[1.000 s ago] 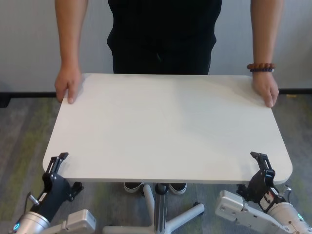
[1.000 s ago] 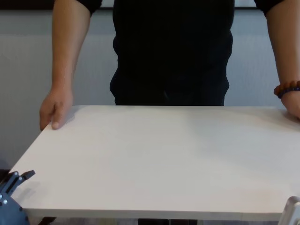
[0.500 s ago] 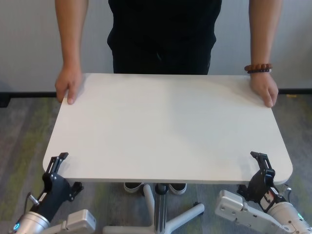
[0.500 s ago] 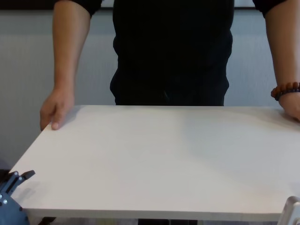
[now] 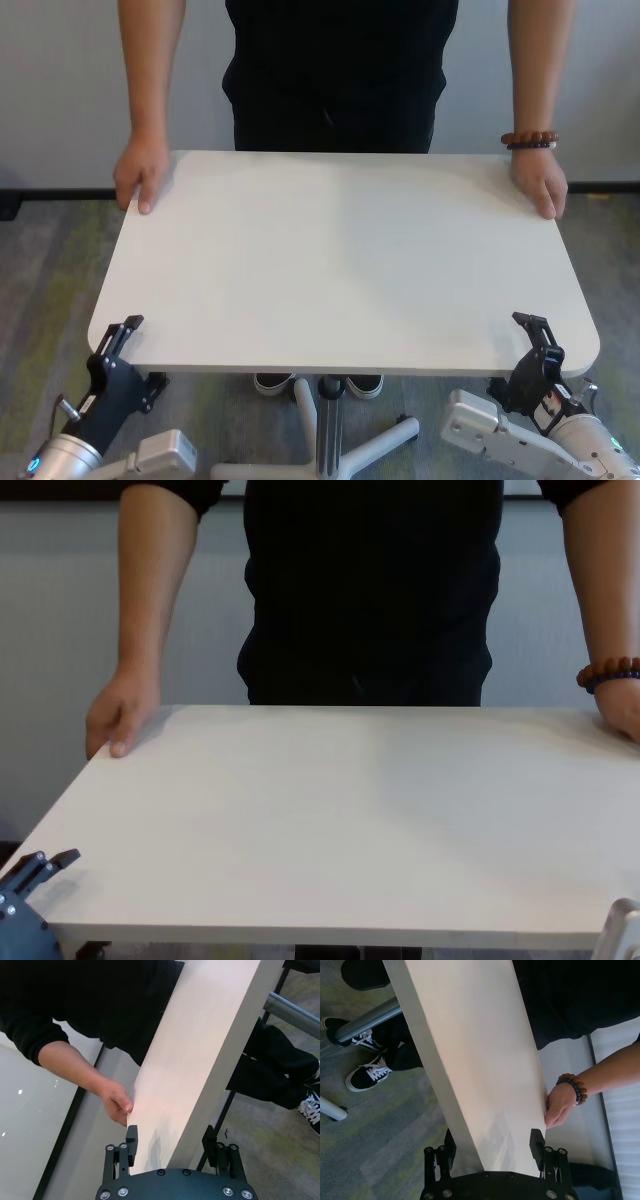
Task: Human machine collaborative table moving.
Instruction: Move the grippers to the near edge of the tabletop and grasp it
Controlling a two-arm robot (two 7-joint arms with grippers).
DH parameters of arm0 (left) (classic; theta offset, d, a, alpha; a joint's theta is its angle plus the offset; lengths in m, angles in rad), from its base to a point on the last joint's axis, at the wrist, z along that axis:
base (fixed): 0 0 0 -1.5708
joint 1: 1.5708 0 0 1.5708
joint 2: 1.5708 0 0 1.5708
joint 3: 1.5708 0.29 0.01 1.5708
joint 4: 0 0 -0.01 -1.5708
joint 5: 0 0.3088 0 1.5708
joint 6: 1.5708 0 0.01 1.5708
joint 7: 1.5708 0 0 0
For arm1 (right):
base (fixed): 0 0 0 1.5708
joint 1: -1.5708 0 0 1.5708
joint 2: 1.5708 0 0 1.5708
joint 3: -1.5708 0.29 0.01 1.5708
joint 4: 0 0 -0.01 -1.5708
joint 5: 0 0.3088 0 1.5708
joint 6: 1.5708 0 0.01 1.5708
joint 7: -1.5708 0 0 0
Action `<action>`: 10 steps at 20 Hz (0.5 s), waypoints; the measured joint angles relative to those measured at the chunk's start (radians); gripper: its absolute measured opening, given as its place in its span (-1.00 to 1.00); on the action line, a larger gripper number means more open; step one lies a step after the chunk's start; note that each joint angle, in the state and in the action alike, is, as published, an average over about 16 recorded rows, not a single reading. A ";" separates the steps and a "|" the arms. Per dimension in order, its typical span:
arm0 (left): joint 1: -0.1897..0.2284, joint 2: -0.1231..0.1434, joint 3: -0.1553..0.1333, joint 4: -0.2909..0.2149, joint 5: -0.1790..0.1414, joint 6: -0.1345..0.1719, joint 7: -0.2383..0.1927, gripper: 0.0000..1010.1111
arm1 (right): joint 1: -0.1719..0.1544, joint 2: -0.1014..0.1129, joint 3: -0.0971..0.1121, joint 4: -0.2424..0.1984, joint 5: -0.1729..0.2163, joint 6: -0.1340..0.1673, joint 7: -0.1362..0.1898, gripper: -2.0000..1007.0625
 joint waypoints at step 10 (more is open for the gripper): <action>0.000 0.000 0.000 0.000 0.000 0.000 0.000 0.07 | 0.001 0.001 -0.001 -0.001 -0.001 0.002 0.001 0.29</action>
